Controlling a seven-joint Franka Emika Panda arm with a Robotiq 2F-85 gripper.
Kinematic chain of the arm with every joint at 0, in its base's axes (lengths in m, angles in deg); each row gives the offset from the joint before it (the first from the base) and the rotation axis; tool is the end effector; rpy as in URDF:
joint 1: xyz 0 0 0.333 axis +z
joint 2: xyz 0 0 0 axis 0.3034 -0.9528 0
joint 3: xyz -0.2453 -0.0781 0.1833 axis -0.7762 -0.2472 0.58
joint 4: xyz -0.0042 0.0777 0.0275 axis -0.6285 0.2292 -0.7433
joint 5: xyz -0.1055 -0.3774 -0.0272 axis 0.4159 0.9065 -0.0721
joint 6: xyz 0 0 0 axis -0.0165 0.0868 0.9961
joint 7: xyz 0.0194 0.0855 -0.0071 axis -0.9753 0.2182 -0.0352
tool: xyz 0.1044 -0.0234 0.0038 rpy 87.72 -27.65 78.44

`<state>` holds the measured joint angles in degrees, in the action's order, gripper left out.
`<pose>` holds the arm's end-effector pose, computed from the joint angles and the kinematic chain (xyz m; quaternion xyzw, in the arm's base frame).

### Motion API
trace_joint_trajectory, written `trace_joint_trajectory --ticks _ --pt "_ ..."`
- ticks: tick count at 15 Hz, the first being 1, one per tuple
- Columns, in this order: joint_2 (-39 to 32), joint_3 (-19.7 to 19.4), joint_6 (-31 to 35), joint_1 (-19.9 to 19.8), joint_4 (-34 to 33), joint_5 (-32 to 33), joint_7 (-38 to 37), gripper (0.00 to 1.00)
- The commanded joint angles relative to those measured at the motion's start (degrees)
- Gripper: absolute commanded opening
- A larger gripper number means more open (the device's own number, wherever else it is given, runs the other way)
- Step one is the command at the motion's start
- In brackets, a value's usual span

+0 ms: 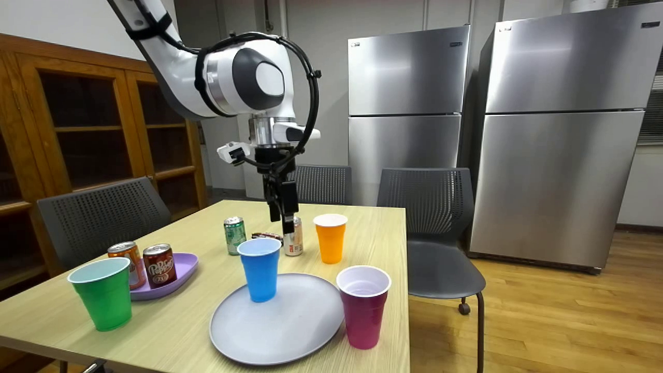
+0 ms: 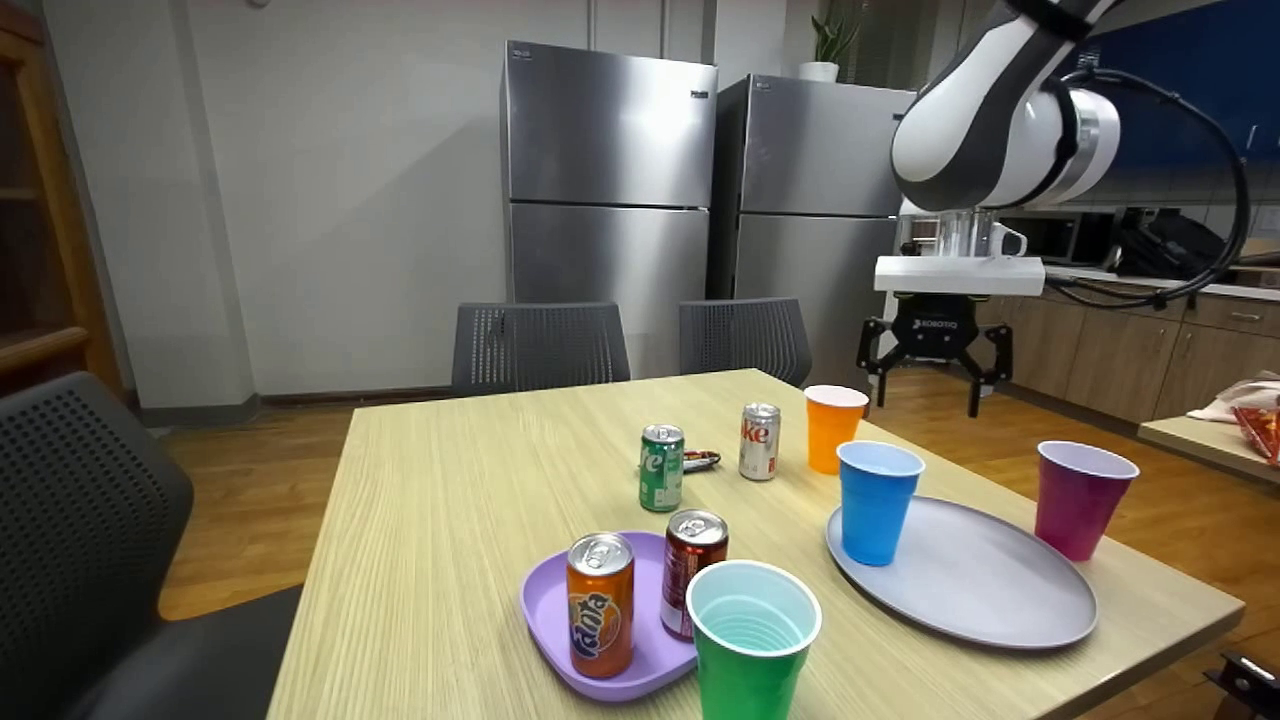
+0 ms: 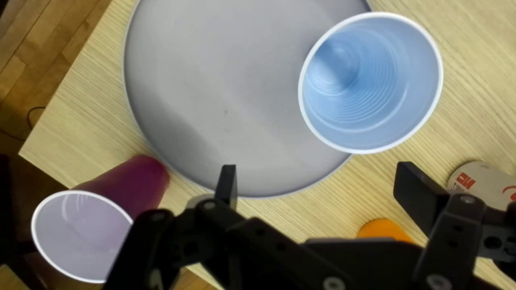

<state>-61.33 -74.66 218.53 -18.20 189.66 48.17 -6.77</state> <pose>0.4957 -0.0821 0.2730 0.9209 -0.3883 -0.0105 0.0313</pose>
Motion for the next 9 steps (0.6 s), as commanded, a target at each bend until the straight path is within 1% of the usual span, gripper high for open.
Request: trace_joint_trajectory --ticks 1,6,9 --pt "-1.81 0.21 0.45 -0.5 -3.08 1.33 -4.07 1.0" --pt "-7.33 0.49 2.13 0.21 -8.95 -0.34 -7.73 1.0" --pt "-11.62 0.58 2.75 0.9 -13.67 -1.55 -8.57 1.0"
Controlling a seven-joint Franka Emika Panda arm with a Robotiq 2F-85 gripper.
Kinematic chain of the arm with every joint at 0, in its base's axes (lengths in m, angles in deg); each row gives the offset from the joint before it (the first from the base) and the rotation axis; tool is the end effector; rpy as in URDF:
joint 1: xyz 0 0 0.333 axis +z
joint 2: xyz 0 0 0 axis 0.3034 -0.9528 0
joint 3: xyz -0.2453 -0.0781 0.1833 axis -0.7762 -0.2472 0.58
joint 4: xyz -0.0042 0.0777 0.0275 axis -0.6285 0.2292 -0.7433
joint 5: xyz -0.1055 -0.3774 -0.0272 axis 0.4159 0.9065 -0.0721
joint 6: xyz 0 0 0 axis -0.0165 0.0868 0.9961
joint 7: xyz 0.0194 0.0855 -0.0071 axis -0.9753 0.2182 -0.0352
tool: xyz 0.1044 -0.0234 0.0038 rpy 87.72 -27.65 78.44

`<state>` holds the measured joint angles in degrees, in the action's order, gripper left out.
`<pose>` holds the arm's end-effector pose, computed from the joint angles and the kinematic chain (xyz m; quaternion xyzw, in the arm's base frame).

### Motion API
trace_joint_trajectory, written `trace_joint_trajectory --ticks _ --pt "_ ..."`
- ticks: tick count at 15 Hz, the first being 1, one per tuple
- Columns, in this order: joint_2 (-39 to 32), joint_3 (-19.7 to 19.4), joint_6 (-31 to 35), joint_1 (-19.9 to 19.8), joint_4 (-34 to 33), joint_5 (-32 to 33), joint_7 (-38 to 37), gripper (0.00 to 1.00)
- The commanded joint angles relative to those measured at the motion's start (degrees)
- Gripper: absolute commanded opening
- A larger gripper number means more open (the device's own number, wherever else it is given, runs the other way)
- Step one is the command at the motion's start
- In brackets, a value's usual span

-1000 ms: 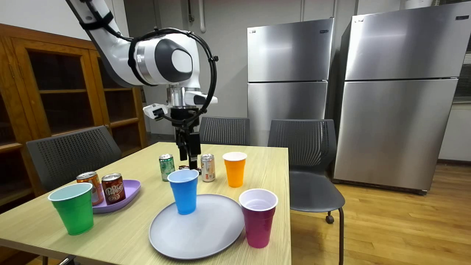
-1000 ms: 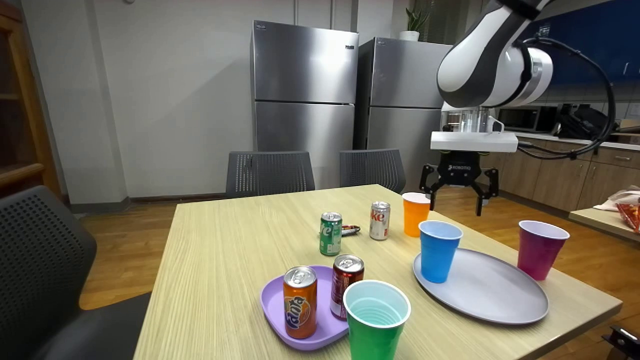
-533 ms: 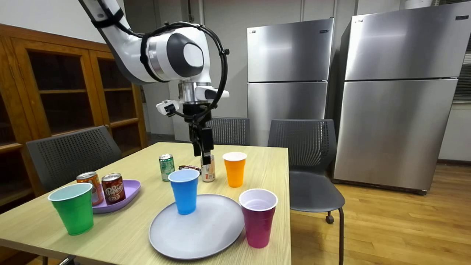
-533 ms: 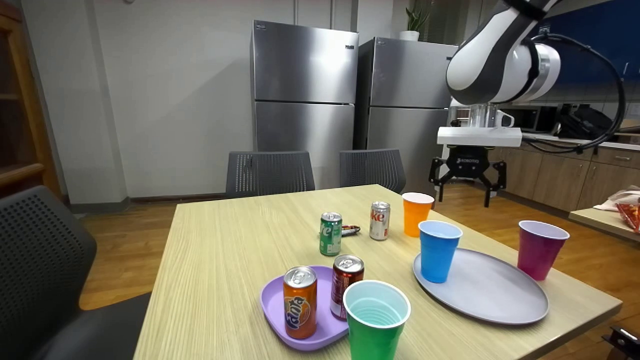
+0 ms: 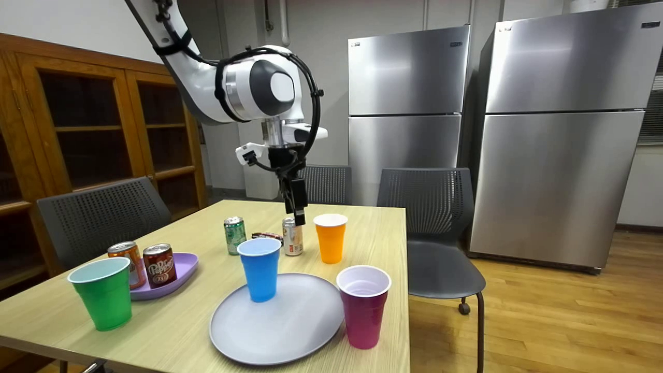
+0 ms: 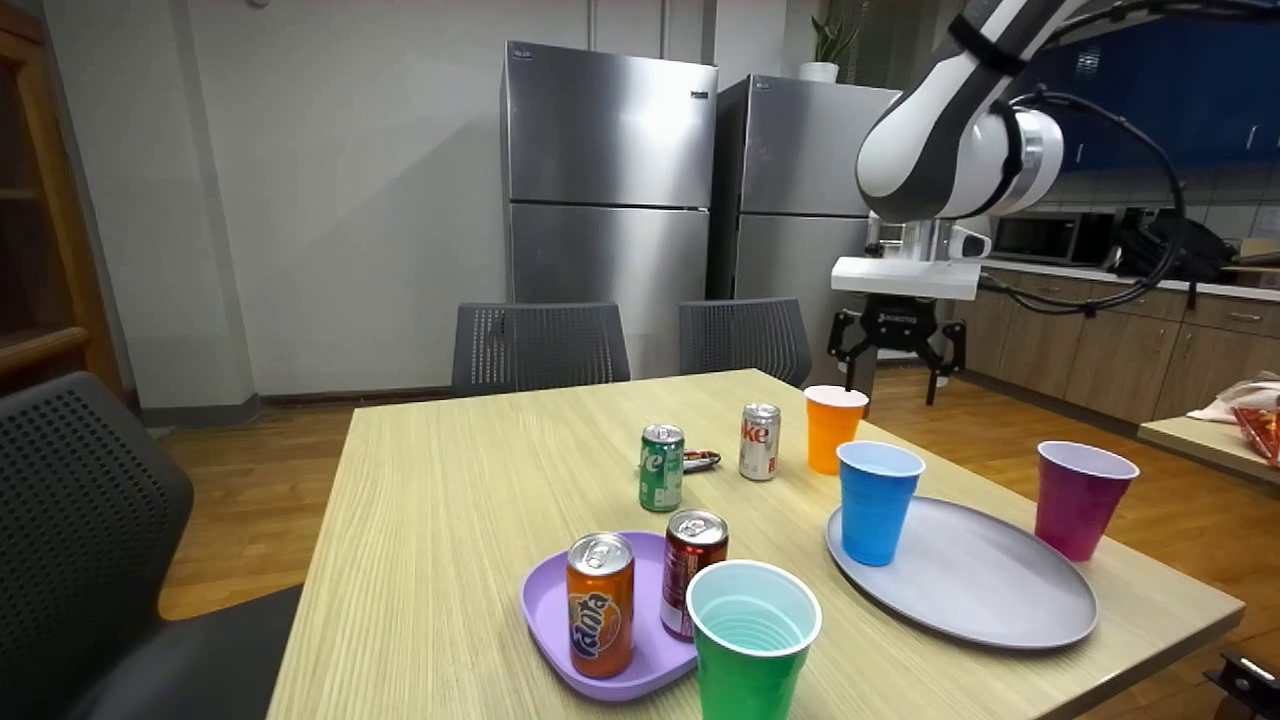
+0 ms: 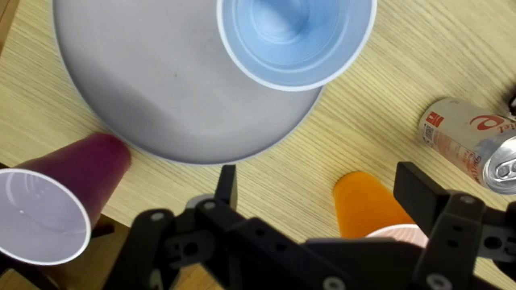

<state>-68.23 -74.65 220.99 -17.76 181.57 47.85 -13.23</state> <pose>0.5437 -0.0847 0.2691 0.8992 -0.4359 0.0244 0.0284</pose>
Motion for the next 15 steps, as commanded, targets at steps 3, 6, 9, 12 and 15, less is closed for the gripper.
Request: trace_joint_trajectory --ticks 3,6,9,12,15 --pt "-8.85 0.72 0.41 1.24 -10.72 -2.43 -1.88 1.0" --pt "-12.98 0.87 -0.11 2.18 -16.1 -3.38 -1.78 1.0" --pt "-17.23 1.15 -1.0 2.9 -21.42 -4.85 -1.86 1.0" --pt "-20.99 1.15 -1.88 3.6 -26.16 -6.1 -1.86 1.0" --pt "-23.88 1.18 -2.09 3.94 -30.02 -7.3 -1.62 1.0"
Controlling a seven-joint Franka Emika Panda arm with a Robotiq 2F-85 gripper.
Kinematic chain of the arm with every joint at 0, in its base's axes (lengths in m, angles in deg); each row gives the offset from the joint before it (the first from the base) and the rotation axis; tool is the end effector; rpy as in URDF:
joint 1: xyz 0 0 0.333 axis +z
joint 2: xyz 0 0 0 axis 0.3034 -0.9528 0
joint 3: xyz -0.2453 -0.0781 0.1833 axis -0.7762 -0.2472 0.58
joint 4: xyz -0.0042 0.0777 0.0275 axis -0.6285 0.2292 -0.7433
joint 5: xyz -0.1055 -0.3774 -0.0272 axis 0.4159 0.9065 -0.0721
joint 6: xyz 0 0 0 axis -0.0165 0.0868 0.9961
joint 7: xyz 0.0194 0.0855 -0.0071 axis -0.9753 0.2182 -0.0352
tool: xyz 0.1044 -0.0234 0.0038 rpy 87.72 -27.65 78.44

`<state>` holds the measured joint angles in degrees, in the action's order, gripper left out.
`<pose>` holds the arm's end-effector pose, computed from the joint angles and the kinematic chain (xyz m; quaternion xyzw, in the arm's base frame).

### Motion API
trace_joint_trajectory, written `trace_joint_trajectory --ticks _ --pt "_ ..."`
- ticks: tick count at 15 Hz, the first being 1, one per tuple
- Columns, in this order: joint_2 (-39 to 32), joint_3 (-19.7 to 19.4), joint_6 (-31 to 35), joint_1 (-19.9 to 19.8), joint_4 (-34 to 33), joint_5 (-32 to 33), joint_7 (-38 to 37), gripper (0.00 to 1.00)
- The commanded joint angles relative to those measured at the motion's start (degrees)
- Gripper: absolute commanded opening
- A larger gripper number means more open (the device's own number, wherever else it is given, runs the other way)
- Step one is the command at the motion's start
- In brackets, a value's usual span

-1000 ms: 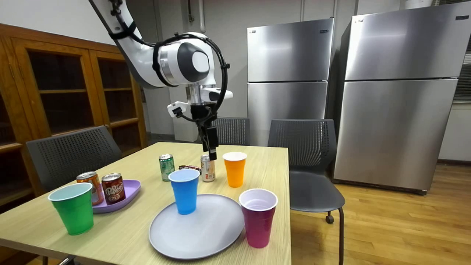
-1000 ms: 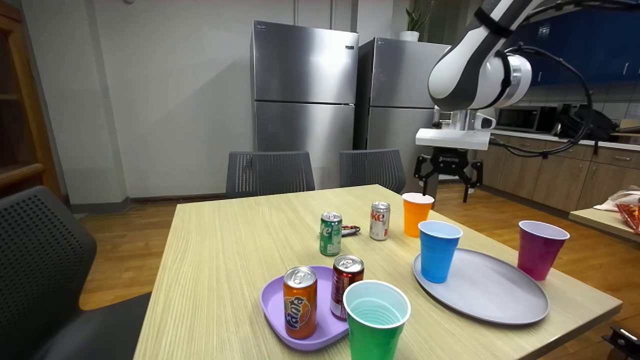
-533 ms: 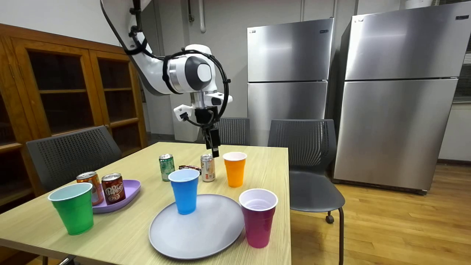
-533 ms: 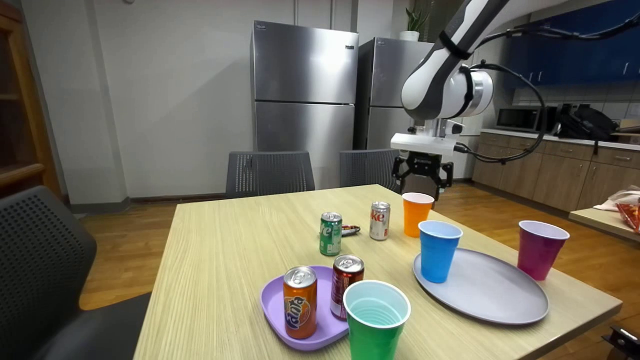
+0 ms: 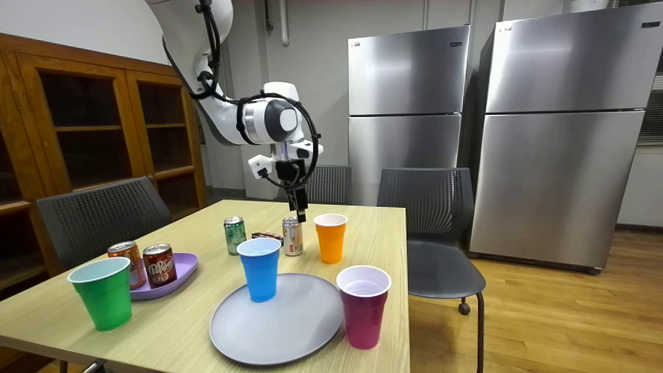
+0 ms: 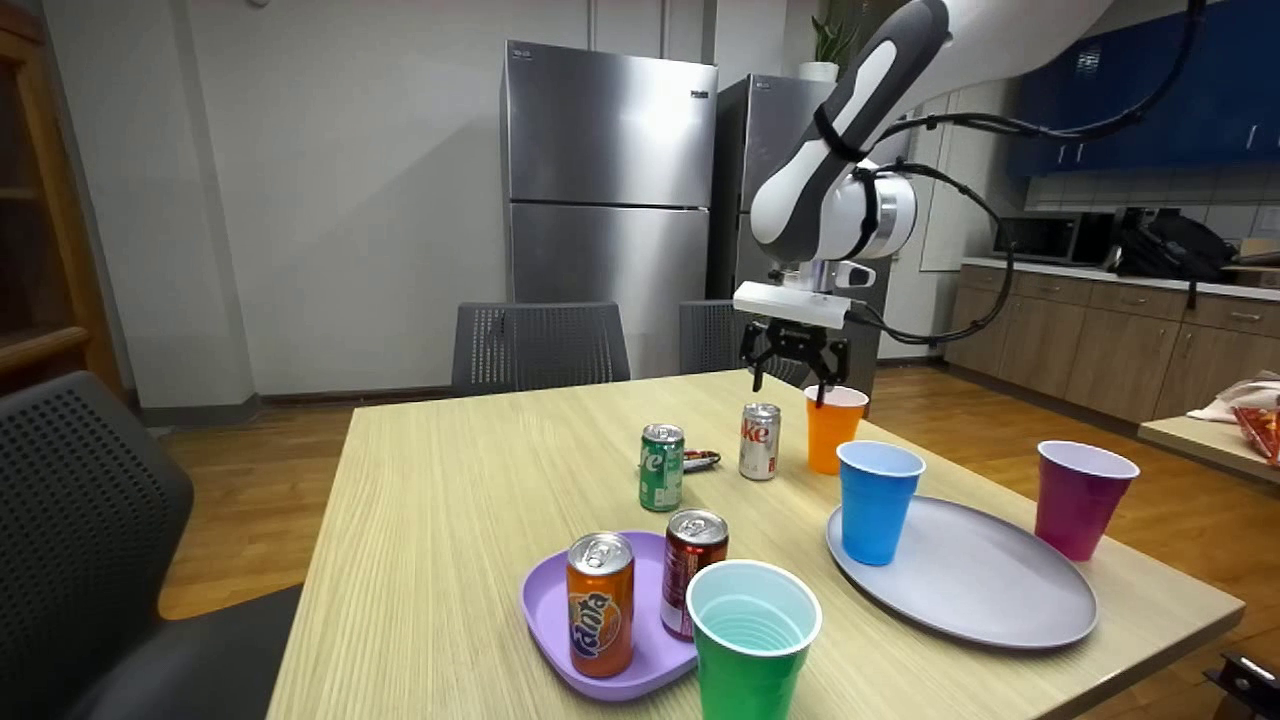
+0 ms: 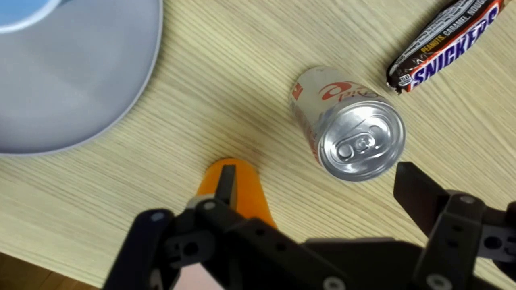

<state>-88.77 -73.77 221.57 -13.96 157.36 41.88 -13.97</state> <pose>0.6631 -0.0418 0.2253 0.9006 -0.4308 0.0578 0.0014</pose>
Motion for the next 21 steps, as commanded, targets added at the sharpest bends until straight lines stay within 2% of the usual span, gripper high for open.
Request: trace_joint_trajectory --ticks 1,14,21 --pt "-4.14 0.31 -3.02 0.31 -7.04 -1.54 -0.85 1.0" --pt "-10.96 -0.5 -8.96 2.71 -14.66 -0.84 -3.59 1.0" --pt "-10.48 -0.05 -6.81 2.21 -12.39 -0.83 -2.06 1.0"
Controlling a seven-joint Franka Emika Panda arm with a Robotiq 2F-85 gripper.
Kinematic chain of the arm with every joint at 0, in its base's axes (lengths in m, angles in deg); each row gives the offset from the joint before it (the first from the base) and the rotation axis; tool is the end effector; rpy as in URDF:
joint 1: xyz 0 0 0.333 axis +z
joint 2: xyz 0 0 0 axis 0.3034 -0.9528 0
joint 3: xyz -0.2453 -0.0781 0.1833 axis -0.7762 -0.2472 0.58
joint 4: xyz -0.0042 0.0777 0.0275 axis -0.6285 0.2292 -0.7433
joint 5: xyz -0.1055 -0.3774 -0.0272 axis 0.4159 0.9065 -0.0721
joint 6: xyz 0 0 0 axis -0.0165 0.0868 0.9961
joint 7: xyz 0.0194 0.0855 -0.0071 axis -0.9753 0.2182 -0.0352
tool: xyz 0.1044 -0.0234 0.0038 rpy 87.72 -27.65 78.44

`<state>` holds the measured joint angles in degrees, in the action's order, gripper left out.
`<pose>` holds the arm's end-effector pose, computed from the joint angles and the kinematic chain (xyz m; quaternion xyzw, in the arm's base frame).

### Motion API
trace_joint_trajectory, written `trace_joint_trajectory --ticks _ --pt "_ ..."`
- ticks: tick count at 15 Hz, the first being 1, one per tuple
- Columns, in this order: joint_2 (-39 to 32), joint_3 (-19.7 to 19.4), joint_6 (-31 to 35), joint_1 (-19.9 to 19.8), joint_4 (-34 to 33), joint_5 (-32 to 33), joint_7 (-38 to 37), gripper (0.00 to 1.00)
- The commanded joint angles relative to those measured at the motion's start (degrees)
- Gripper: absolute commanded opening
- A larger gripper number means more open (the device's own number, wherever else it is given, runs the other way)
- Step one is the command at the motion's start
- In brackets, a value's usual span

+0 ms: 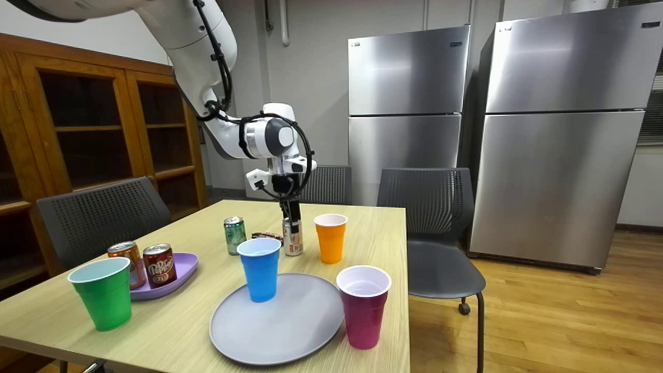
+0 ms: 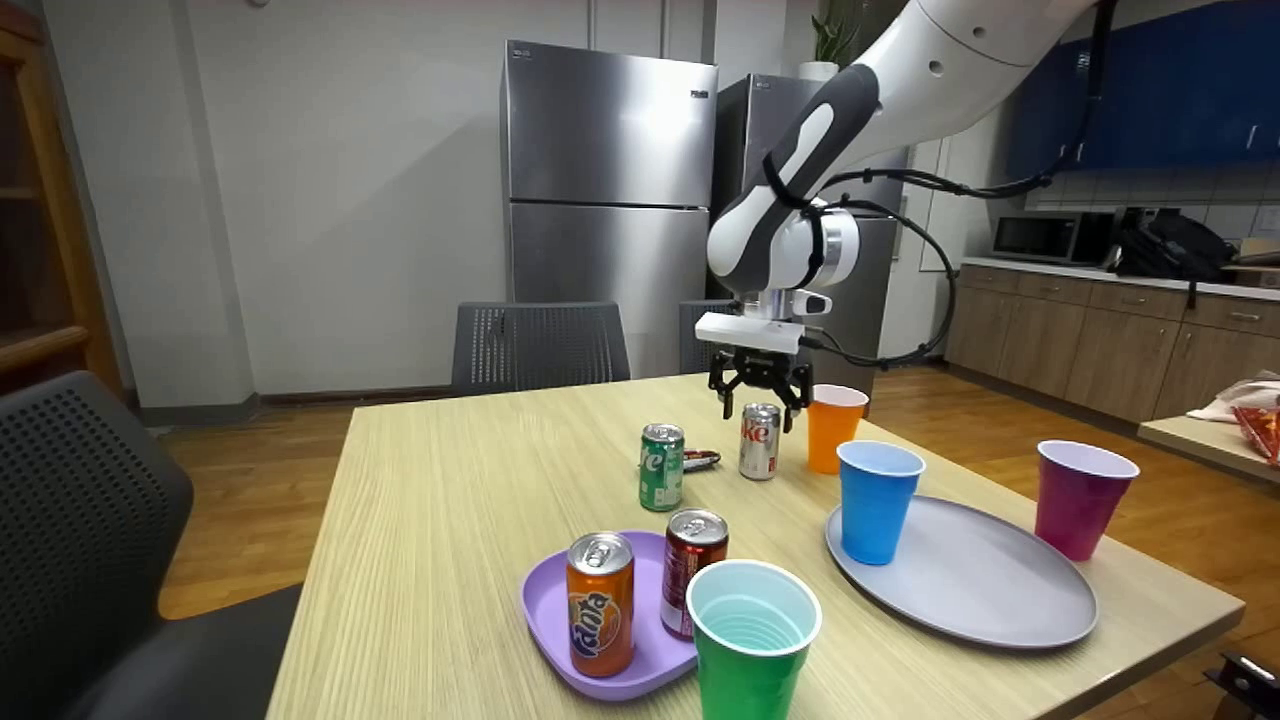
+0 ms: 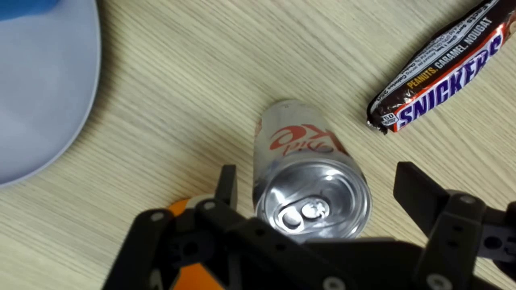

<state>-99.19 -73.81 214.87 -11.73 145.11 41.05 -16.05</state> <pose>0.6980 -0.0112 0.1803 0.9032 -0.4282 0.0211 0.0193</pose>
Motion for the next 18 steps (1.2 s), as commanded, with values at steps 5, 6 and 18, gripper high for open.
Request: trace_joint_trajectory --ticks 5,6,18 --pt "-0.08 0.0 -0.11 -0.02 -0.13 -0.01 0.02 1.0" --pt "-0.08 0.0 -0.11 -0.02 -0.13 -0.01 0.02 1.0" --pt "0.3 0.87 -0.1 -2.45 0.64 -0.91 3.48 1.0"
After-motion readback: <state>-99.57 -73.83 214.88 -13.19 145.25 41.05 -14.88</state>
